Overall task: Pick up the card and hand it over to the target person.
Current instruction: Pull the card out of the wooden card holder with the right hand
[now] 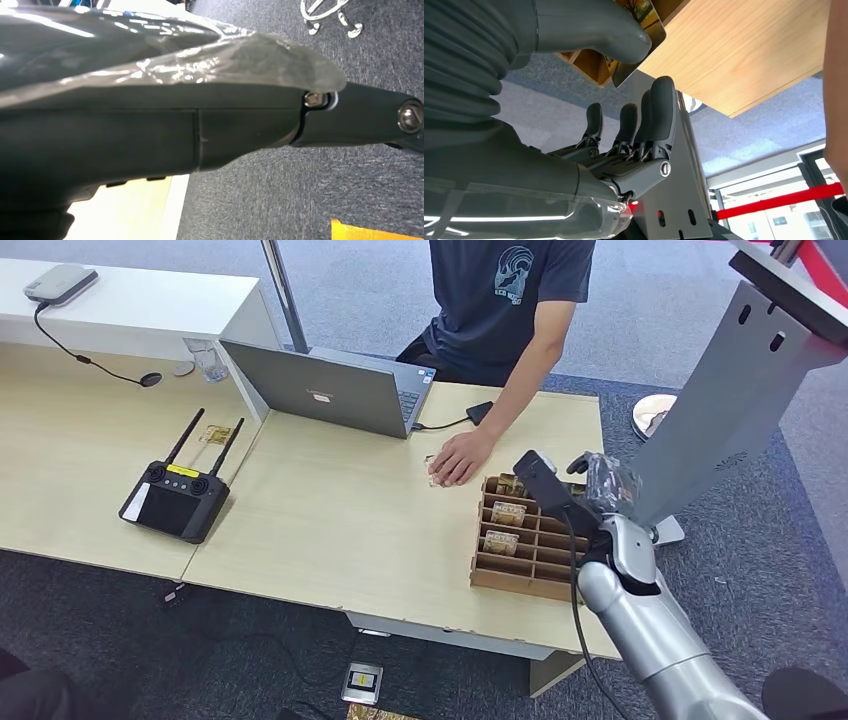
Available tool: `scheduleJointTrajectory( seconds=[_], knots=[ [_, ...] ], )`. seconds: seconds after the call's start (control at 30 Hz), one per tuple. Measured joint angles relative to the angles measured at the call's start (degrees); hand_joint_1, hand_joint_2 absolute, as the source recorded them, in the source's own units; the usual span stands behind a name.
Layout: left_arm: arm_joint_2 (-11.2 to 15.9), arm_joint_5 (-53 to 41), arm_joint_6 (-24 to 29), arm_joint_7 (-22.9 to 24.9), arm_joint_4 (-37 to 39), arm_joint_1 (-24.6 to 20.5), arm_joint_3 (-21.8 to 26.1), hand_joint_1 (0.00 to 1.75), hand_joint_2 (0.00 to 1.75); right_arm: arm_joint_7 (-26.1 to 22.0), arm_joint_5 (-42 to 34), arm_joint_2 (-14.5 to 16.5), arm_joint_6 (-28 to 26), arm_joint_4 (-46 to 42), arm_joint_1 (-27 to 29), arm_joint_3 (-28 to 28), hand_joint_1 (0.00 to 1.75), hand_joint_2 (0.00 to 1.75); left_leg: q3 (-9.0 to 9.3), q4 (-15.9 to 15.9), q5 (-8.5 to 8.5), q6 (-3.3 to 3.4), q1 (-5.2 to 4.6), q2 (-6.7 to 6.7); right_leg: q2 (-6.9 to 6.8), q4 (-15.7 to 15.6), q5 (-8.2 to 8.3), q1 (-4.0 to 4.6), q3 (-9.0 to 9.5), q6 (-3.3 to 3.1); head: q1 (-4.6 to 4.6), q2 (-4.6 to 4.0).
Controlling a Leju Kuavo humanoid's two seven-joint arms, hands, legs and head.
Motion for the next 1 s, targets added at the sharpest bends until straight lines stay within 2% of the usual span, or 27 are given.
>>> scheduleJointTrajectory(
  seconds=[0.27, 1.0],
  knots=[
    [0.1, -0.2, 0.0, 0.3, -0.1, -0.2, -0.2, 0.0, 0.0, -0.9, 0.1, 1.3, 0.1, 5.7, -1.1, -0.5, 0.86, 1.75, 0.02, 0.0, -0.01, -0.01, 0.01, 0.04, 0.04, 0.0, 0.01, 0.01, 0.02, 0.0, 0.0, 0.0],
    [0.2, -0.5, 0.0, 0.0, -0.1, -0.1, -0.4, 0.0, 0.0, -0.7, -1.0, 1.1, -0.7, 8.4, -1.1, -1.2, 0.91, 1.75, 0.0, 0.0, -0.01, -0.01, 0.0, 0.04, 0.04, 0.0, 0.0, 0.0, -0.01, 0.0, 0.0, 0.0]
  ],
)
